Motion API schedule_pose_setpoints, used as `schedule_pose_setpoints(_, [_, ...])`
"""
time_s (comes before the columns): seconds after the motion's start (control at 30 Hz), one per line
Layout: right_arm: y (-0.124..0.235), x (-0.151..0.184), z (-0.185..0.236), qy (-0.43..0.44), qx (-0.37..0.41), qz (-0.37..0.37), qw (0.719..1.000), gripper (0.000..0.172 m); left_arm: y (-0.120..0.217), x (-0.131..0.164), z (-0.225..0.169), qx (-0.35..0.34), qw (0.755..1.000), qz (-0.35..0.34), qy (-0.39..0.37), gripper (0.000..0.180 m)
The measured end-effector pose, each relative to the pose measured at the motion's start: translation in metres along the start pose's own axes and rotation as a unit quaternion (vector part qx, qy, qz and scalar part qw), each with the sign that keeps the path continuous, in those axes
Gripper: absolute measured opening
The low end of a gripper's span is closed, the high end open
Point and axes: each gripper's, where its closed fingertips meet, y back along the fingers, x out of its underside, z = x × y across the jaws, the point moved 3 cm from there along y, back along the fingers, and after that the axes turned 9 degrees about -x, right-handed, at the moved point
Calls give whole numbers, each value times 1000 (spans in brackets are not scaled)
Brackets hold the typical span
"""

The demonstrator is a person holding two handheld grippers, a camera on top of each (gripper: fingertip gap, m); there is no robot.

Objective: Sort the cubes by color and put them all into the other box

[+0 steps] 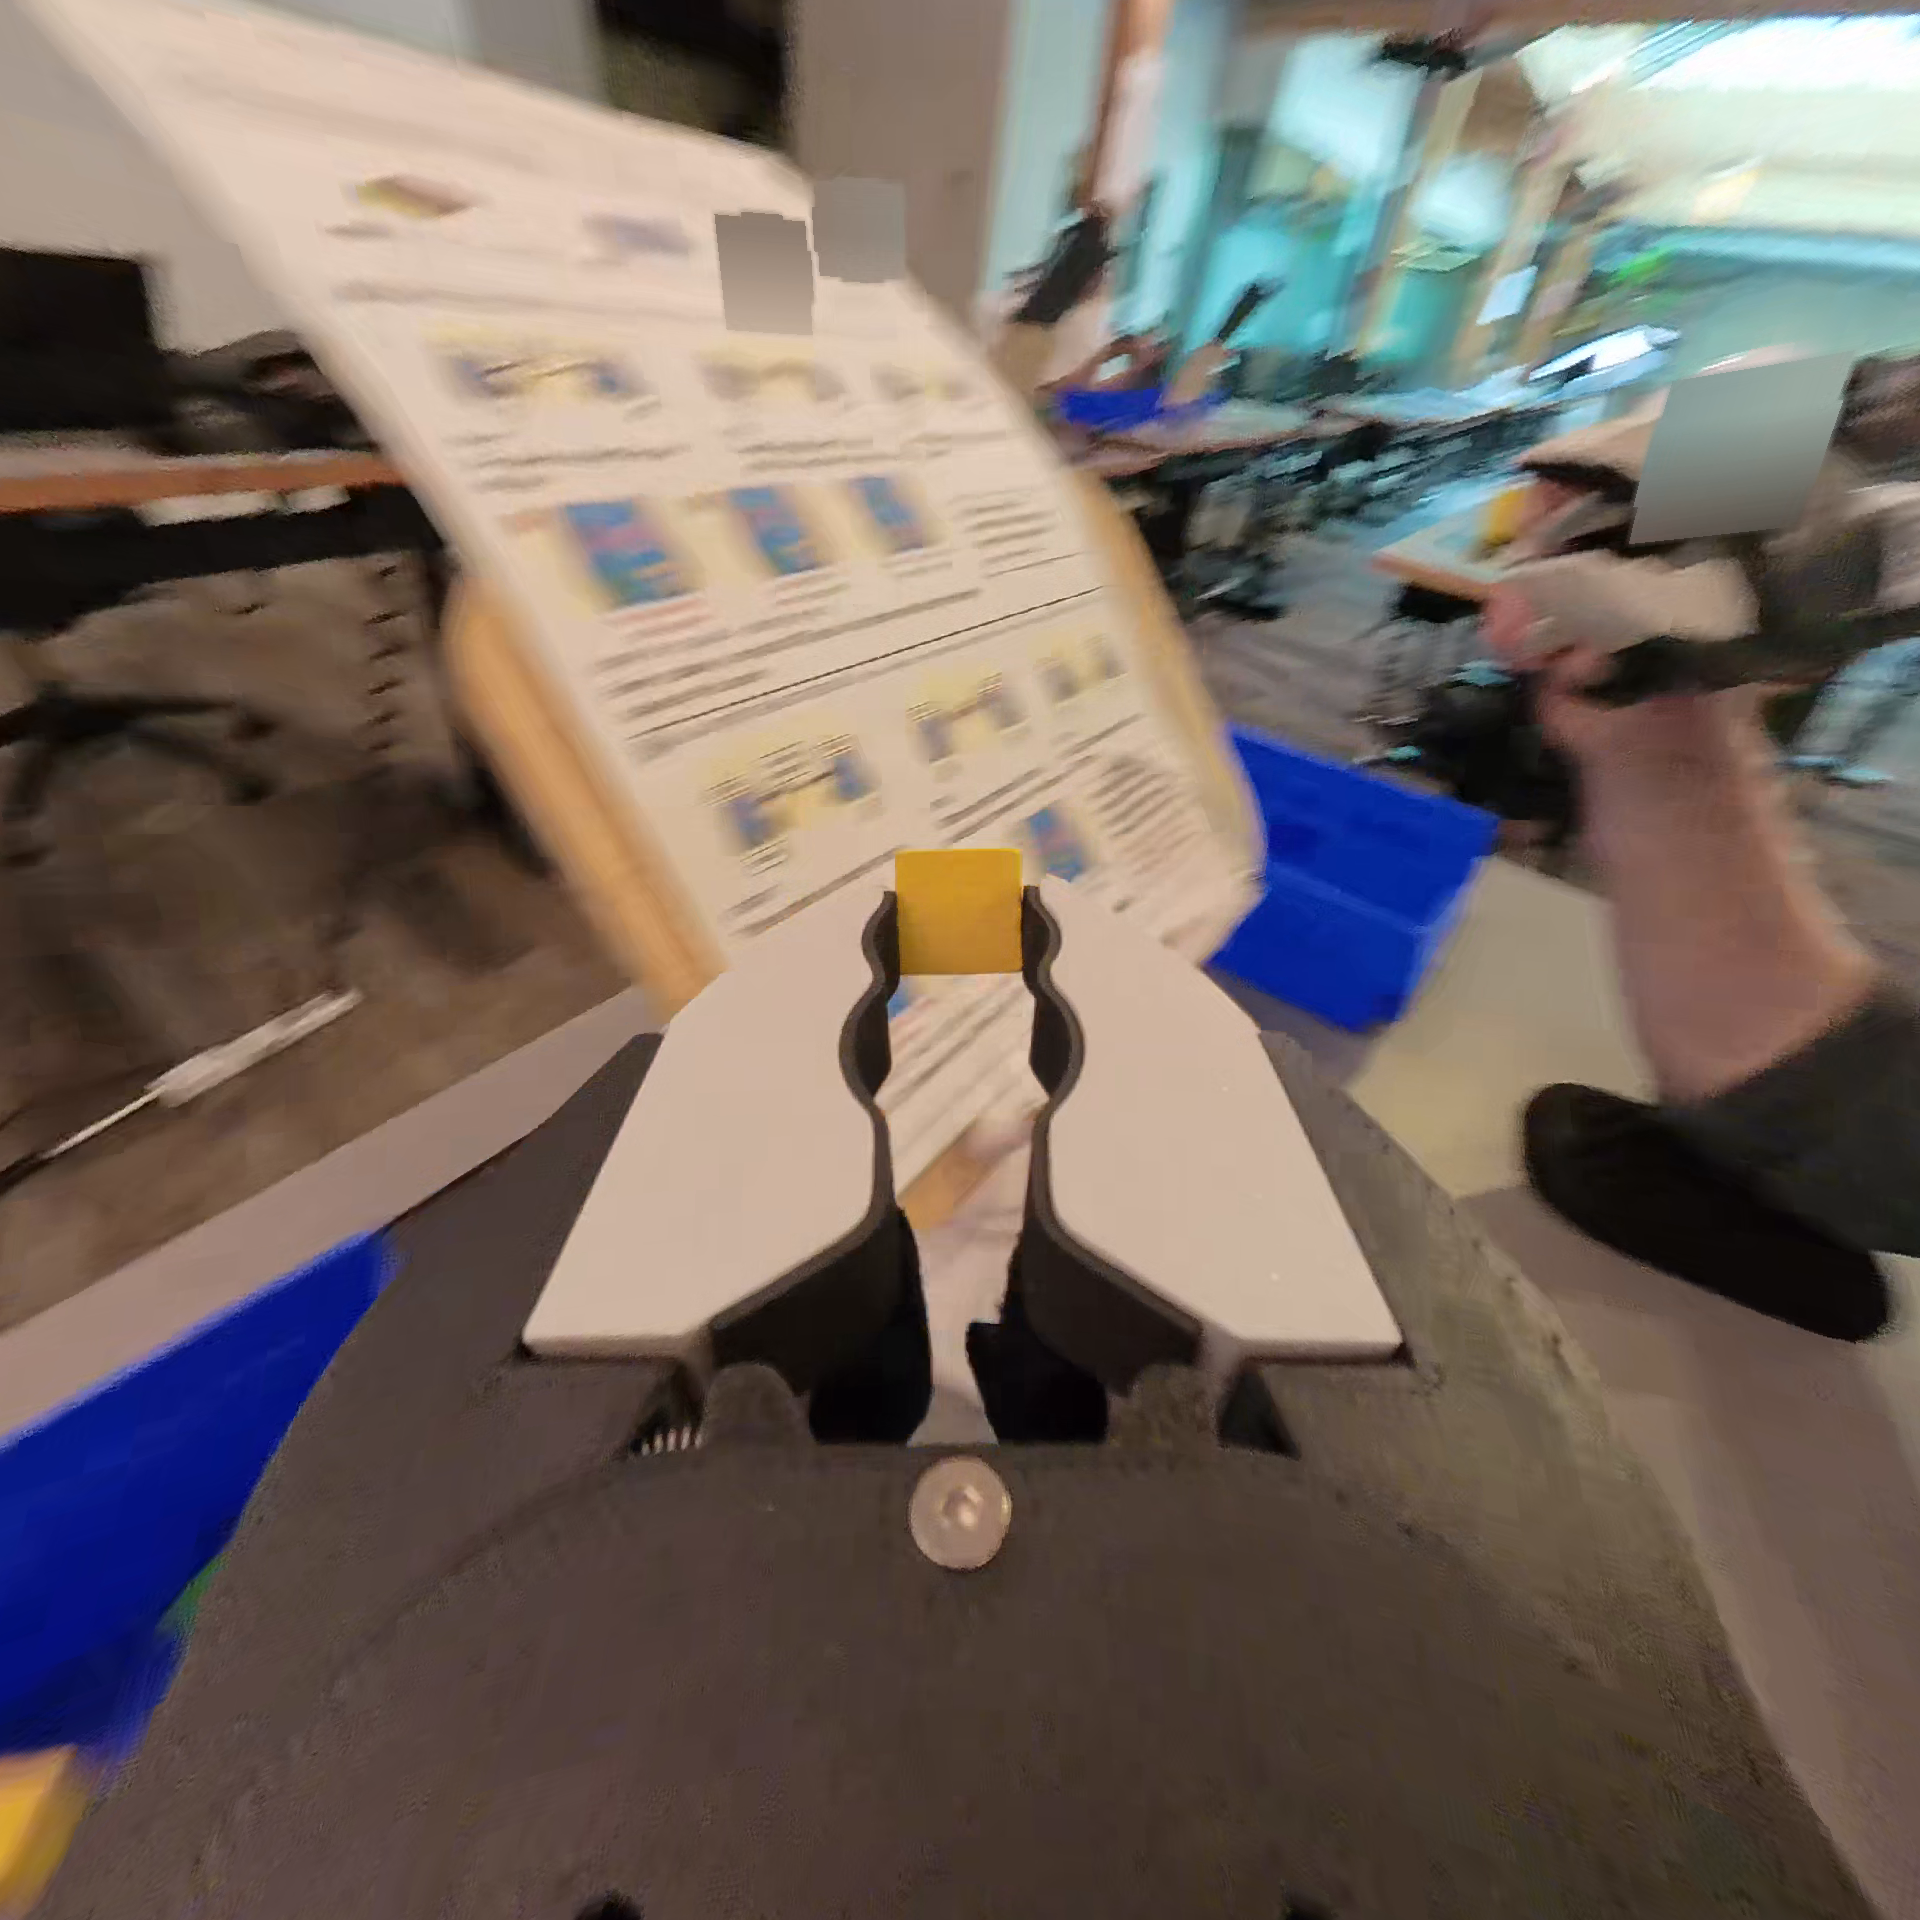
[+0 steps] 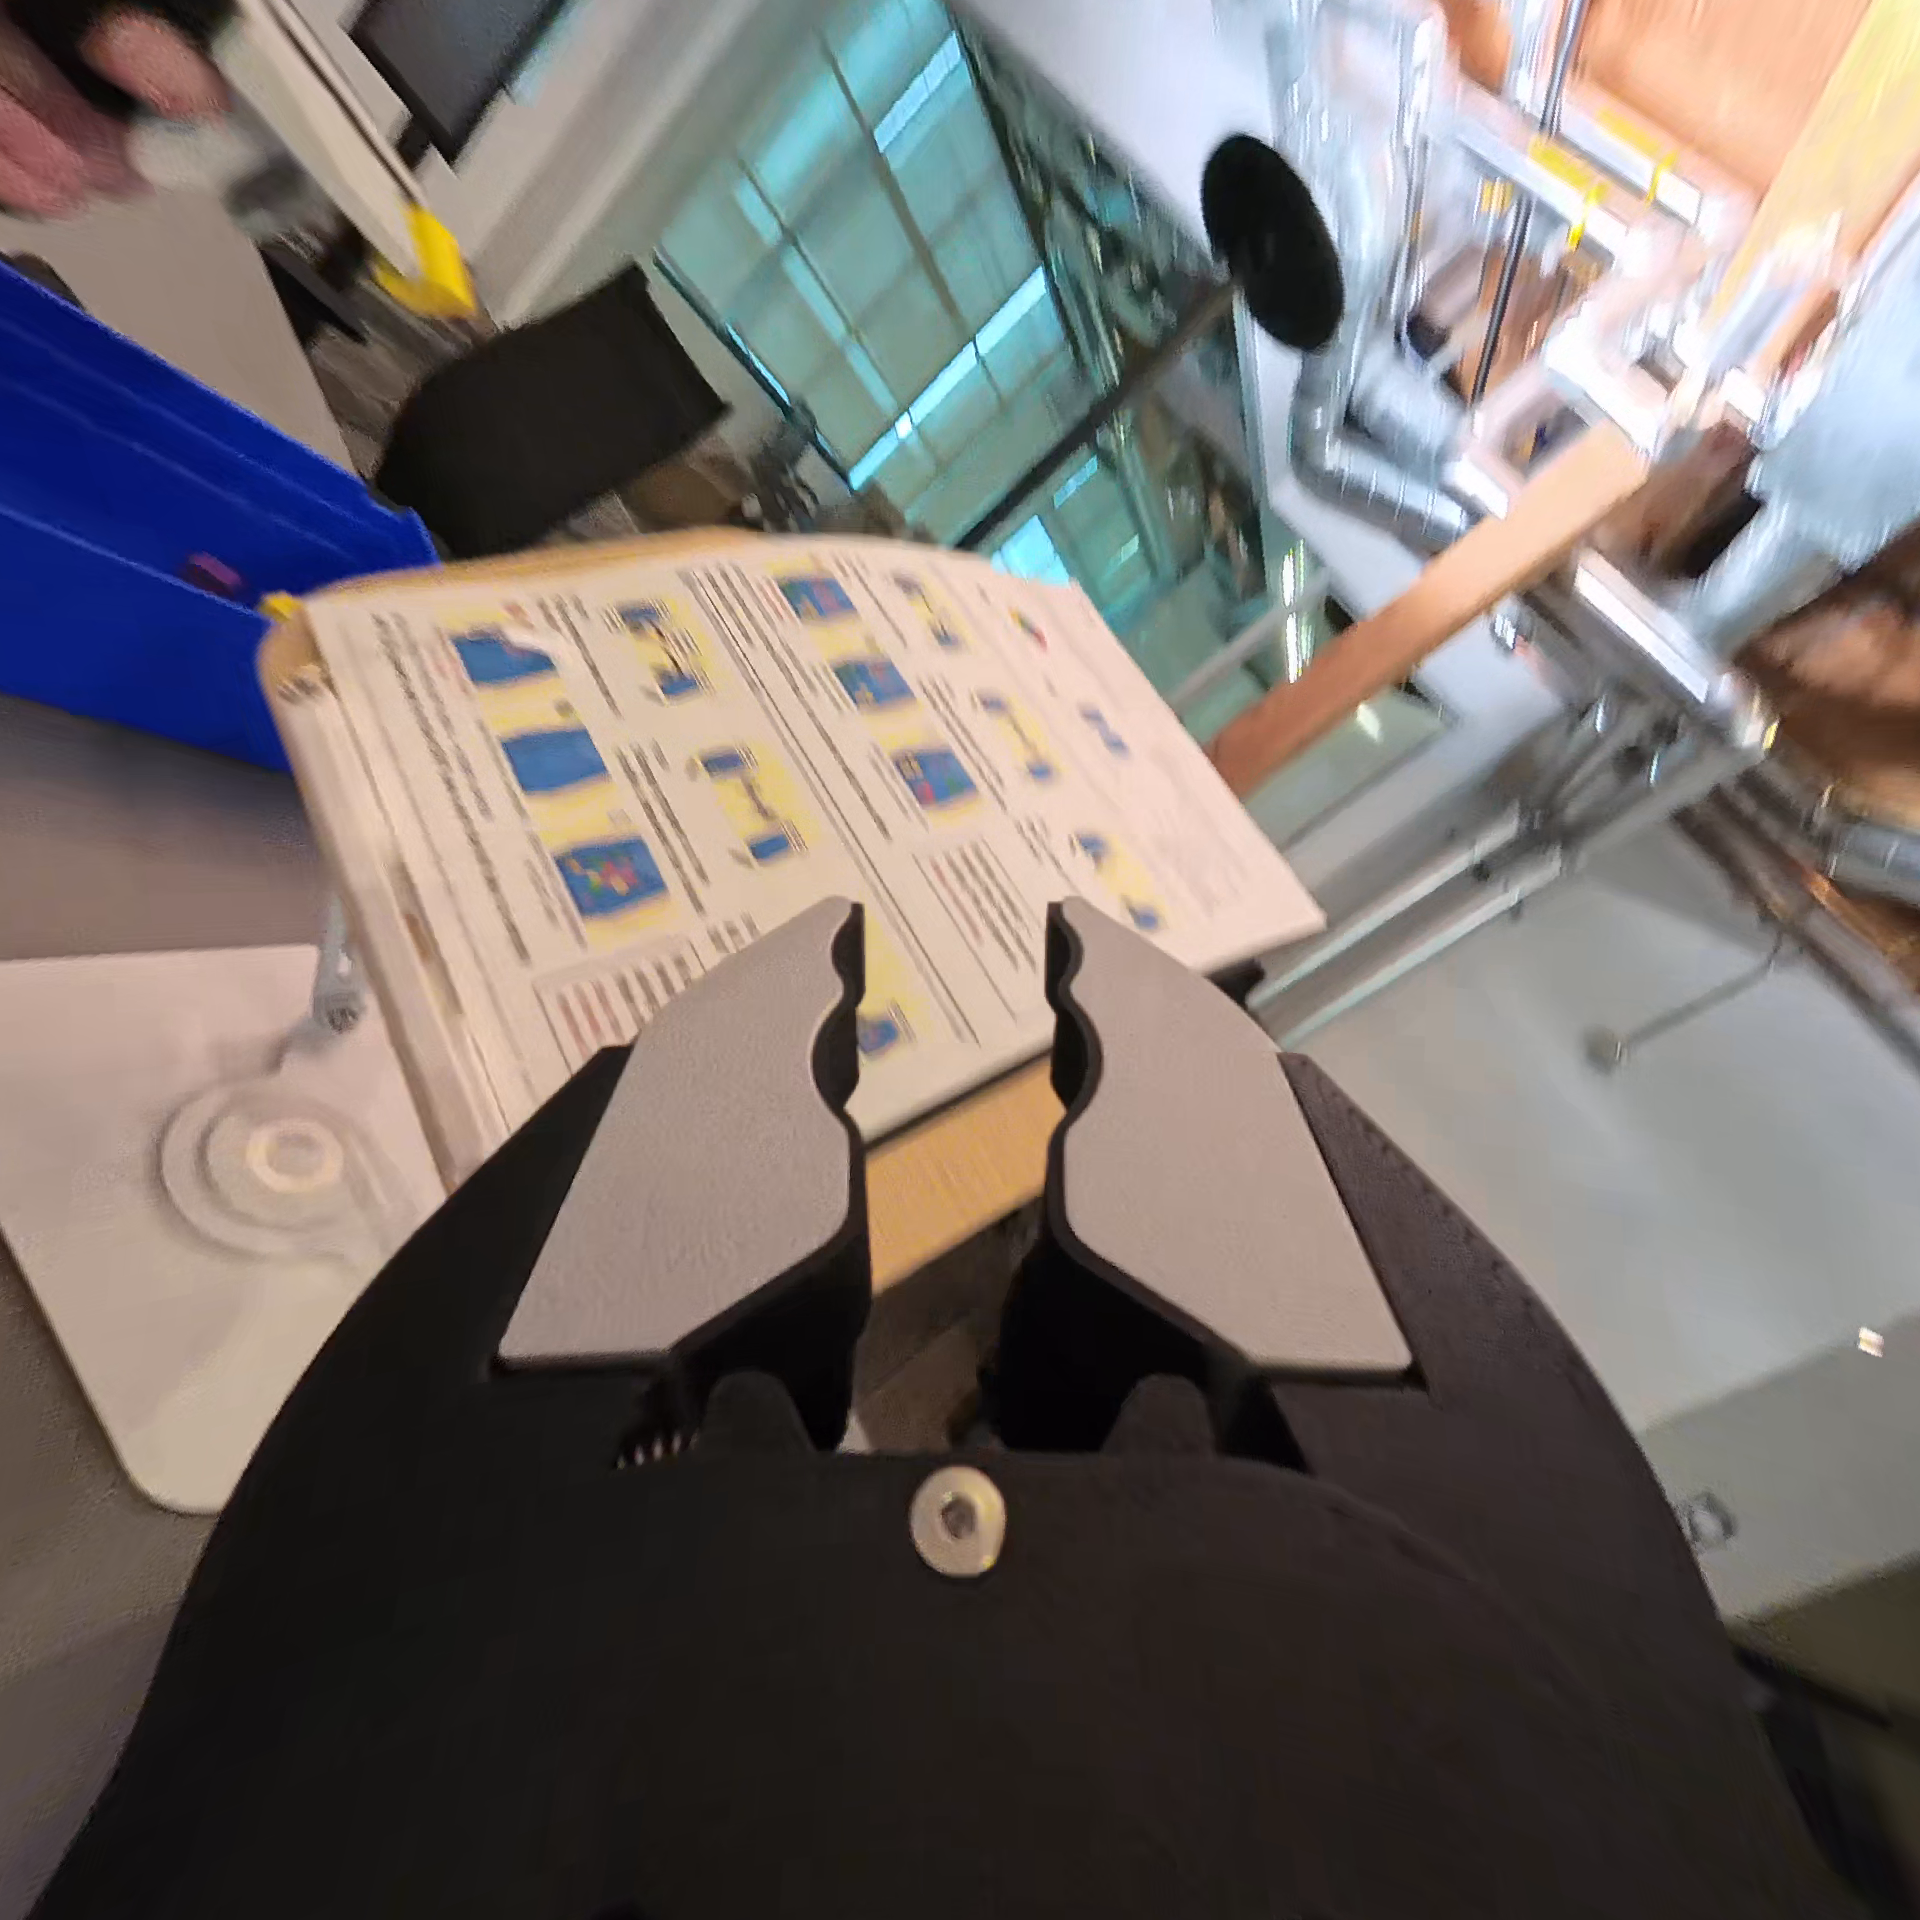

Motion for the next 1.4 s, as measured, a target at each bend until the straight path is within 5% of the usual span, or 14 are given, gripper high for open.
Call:
schedule_pose_setpoints(0.23, [-36, -55, 70, 100, -48, -68, 992, 40, -47, 9, -120, 240, 969, -17, 56, 22])
schedule_pose_setpoints(0.43, [-55, -62, 105, 133, -73, -79, 985, 43, -57, 20, -164, 362, 923, -22, 126, 23])
schedule_pose_setpoints(0.8, [-64, -67, 123, 149, -68, -93, 982, 24, -62, 29, -184, 406, 902, -16, 146, 22])
schedule_pose_setpoints(1.4, [-57, -70, 126, 179, -74, -104, 976, 24, -57, 29, -192, 450, 879, -15, 158, 23])
